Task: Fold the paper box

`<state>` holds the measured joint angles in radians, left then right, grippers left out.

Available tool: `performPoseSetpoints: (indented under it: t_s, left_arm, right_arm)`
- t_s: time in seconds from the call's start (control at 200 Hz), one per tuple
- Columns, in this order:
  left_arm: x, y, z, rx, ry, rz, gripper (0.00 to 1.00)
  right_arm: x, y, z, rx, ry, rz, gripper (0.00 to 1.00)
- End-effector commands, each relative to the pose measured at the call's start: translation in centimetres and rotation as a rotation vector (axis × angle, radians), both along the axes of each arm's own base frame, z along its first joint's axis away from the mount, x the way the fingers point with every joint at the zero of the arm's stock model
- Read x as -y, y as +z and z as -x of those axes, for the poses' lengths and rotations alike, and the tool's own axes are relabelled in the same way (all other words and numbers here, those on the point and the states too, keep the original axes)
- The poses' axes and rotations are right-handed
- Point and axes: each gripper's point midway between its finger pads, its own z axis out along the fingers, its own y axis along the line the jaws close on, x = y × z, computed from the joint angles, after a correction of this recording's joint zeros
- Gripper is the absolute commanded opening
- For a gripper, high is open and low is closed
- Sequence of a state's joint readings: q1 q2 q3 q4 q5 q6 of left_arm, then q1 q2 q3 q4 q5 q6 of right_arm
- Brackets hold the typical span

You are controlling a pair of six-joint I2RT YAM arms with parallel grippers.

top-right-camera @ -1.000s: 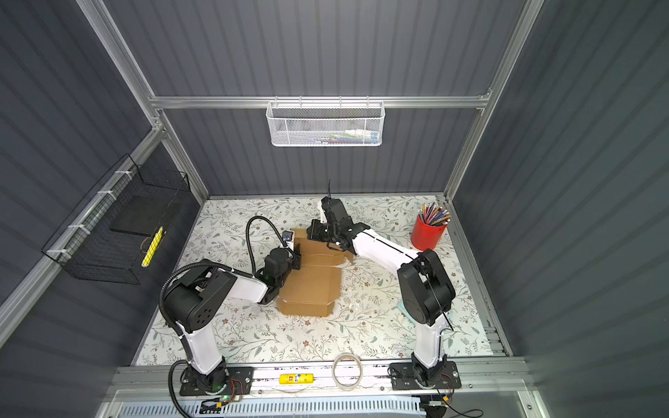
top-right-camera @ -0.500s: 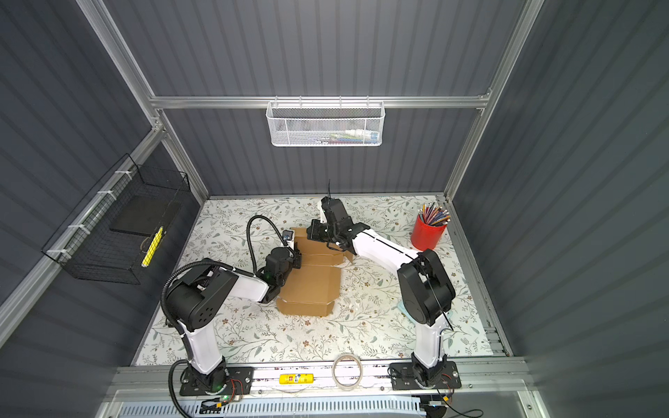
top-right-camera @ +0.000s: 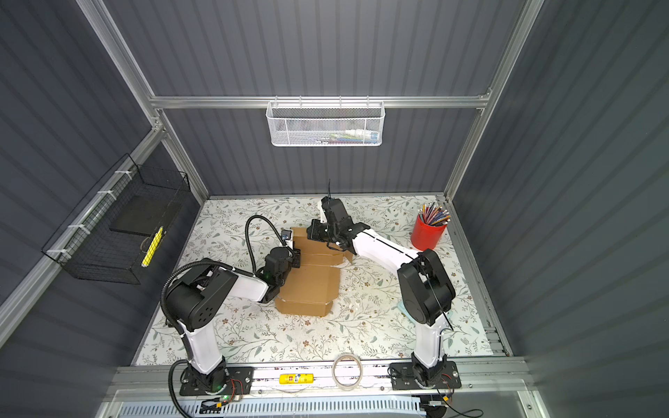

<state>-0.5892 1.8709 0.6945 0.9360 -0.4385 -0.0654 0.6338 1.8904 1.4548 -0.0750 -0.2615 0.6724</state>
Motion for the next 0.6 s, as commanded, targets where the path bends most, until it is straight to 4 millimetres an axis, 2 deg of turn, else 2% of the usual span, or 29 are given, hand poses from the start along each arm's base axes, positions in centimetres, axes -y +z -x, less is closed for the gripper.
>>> performPoseSetpoints:
  t_s: [0.0,0.3,0.595]
  left_arm:
    - [-1.0,0.6,0.6,0.014,0.029,-0.005,0.0]
    - [-2.0,0.8,3.0,0.039,0.052,0.018,0.0]
    - [-2.9,-0.5,4.8,0.047,0.081,0.032,0.0]
  right_arm:
    - [-0.2,-0.8,0.6,0.0,0.012,0.037,0.03]
    - [-0.5,-0.2,1.7,0.007,0.039,0.03,0.04]
    - [-1.4,-1.9,3.2,-0.034,0.073,0.055,0.04]
